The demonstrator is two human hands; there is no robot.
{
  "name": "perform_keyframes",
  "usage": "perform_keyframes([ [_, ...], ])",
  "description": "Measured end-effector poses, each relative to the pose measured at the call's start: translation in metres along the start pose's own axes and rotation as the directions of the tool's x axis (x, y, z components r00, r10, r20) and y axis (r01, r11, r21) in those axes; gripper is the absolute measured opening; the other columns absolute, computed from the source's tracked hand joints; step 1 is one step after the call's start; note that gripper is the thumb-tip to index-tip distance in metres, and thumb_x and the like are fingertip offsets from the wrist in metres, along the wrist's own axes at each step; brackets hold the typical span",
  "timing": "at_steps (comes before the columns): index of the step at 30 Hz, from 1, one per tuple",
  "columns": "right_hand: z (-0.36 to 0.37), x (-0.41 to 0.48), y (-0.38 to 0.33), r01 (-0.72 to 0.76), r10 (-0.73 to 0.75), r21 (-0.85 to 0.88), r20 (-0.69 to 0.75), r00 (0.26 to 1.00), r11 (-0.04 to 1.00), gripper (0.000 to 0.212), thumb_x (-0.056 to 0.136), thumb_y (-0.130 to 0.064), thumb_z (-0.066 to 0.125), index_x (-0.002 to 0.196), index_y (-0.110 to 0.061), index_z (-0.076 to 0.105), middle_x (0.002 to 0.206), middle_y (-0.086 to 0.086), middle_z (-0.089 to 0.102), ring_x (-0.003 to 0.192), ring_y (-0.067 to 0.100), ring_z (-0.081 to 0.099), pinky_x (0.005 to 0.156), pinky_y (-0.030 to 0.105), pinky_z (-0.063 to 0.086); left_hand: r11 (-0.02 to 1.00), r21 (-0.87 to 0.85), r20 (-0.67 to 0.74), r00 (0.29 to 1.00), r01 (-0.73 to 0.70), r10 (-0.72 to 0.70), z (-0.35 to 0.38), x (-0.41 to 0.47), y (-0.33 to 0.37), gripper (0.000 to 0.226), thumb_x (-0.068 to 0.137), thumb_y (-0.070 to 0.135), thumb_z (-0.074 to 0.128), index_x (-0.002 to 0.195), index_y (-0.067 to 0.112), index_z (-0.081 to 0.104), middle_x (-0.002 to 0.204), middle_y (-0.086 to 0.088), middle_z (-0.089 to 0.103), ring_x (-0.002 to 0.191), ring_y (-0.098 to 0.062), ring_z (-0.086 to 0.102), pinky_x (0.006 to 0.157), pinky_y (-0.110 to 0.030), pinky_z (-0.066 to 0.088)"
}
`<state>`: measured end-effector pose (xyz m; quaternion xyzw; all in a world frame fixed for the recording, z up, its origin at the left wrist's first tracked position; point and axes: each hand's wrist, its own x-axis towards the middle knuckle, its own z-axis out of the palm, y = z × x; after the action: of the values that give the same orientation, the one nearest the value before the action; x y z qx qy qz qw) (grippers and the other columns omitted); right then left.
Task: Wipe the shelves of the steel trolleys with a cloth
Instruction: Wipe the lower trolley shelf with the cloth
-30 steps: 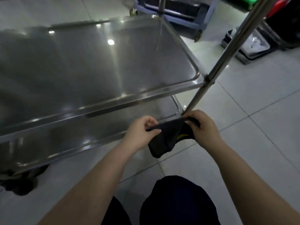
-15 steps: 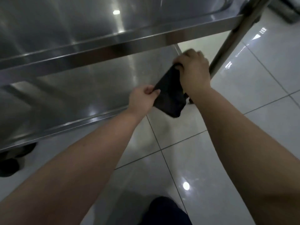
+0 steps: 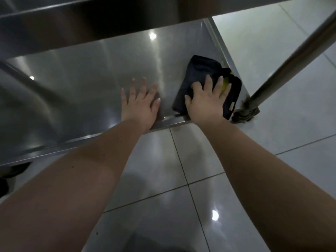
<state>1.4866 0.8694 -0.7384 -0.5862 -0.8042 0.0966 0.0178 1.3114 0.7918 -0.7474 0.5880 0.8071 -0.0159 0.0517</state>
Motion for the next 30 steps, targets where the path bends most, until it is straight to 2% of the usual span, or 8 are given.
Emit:
perform_keyframes([
  [4, 0.009, 0.028, 0.016, 0.047, -0.048, 0.013, 0.137, 0.989, 0.999, 0.067, 0.092, -0.072, 0.021, 0.150, -0.051, -0.006, 0.162, -0.013, -0.016, 0.144, 0.045, -0.020, 0.111, 0.069, -0.009, 0.997, -0.026, -0.049, 0.996, 0.069, -0.070, 0.014, 0.004, -0.003, 0.061, 0.098, 0.056, 0.019, 0.154, 0.039, 0.001, 0.164, 0.003, -0.004, 0.149, -0.028, -0.014, 0.116, -0.056, -0.013],
  [7, 0.009, 0.054, 0.048, 0.082, -0.075, -0.062, 0.111, 0.991, 0.995, 0.072, 0.085, -0.080, 0.020, 0.149, -0.055, -0.002, 0.162, -0.017, -0.010, 0.145, 0.043, -0.018, 0.113, 0.064, -0.010, 0.994, -0.044, -0.095, 0.990, 0.104, -0.108, 0.019, 0.005, -0.006, 0.064, 0.096, 0.059, 0.021, 0.154, 0.039, 0.000, 0.164, 0.002, -0.004, 0.149, -0.029, -0.012, 0.116, -0.057, -0.012],
  [10, 0.002, 0.081, 0.069, 0.007, -0.002, -0.076, 0.061, 0.998, 0.997, 0.073, 0.084, -0.080, 0.019, 0.150, -0.053, 0.003, 0.164, -0.014, -0.005, 0.145, 0.046, -0.015, 0.115, 0.060, -0.011, 0.991, -0.040, -0.046, 0.991, 0.127, -0.129, 0.020, 0.010, -0.004, 0.062, 0.095, 0.059, 0.015, 0.152, 0.043, -0.003, 0.164, 0.003, -0.007, 0.148, -0.029, -0.014, 0.114, -0.060, -0.013],
  [14, 0.012, 0.084, 0.036, -0.091, 0.088, -0.099, -0.037, 0.995, 0.991, 0.071, 0.088, -0.073, 0.016, 0.153, -0.046, 0.005, 0.165, -0.008, -0.001, 0.143, 0.051, -0.014, 0.113, 0.065, -0.009, 0.992, -0.025, -0.012, 0.992, 0.122, -0.123, 0.023, 0.012, -0.003, 0.060, 0.094, 0.059, 0.009, 0.151, 0.046, -0.004, 0.163, 0.005, -0.008, 0.149, -0.028, -0.011, 0.114, -0.062, -0.010],
  [19, 0.026, 0.060, -0.047, 0.292, -0.290, -0.098, 0.043, 0.956, 0.951, 0.069, 0.090, -0.070, 0.015, 0.153, -0.045, 0.002, 0.164, -0.010, -0.003, 0.144, 0.049, -0.014, 0.113, 0.066, -0.006, 0.993, -0.009, 0.013, 0.993, 0.114, -0.113, 0.020, 0.011, -0.006, 0.062, 0.093, 0.049, 0.011, 0.153, 0.040, -0.004, 0.163, 0.005, -0.010, 0.149, -0.025, -0.011, 0.115, -0.061, -0.007],
  [23, 0.026, 0.074, -0.024, 0.445, -0.442, -0.095, 0.052, 0.895, 0.890, 0.066, 0.091, -0.071, 0.022, 0.151, -0.050, 0.008, 0.164, -0.014, 0.003, 0.147, 0.043, -0.009, 0.116, 0.062, -0.005, 0.992, -0.046, 0.018, 0.993, 0.115, -0.115, 0.019, 0.010, -0.007, 0.059, 0.096, 0.048, 0.013, 0.152, 0.042, -0.003, 0.163, 0.007, -0.010, 0.149, -0.022, -0.012, 0.116, -0.058, -0.008],
  [27, 0.002, 0.130, 0.055, 0.162, -0.159, -0.123, 0.034, 0.987, 0.979, 0.066, 0.089, -0.073, 0.023, 0.151, -0.052, 0.010, 0.164, -0.015, 0.004, 0.148, 0.040, -0.007, 0.118, 0.057, -0.004, 0.989, -0.089, -0.007, 0.993, 0.116, -0.117, 0.019, 0.010, -0.005, 0.057, 0.097, 0.050, 0.017, 0.151, 0.047, -0.001, 0.163, 0.008, -0.007, 0.149, -0.022, -0.010, 0.116, -0.057, -0.010],
  [30, 0.004, 0.130, 0.061, 0.040, -0.041, -0.170, -0.006, 0.999, 0.985, 0.067, 0.090, -0.071, 0.015, 0.152, -0.048, 0.007, 0.164, -0.010, 0.002, 0.147, 0.043, -0.010, 0.117, 0.058, -0.006, 0.989, -0.086, 0.001, 0.993, 0.117, -0.118, 0.018, 0.009, -0.006, 0.057, 0.097, 0.049, 0.017, 0.151, 0.047, -0.002, 0.163, 0.008, -0.008, 0.149, -0.022, -0.011, 0.116, -0.057, -0.010],
])
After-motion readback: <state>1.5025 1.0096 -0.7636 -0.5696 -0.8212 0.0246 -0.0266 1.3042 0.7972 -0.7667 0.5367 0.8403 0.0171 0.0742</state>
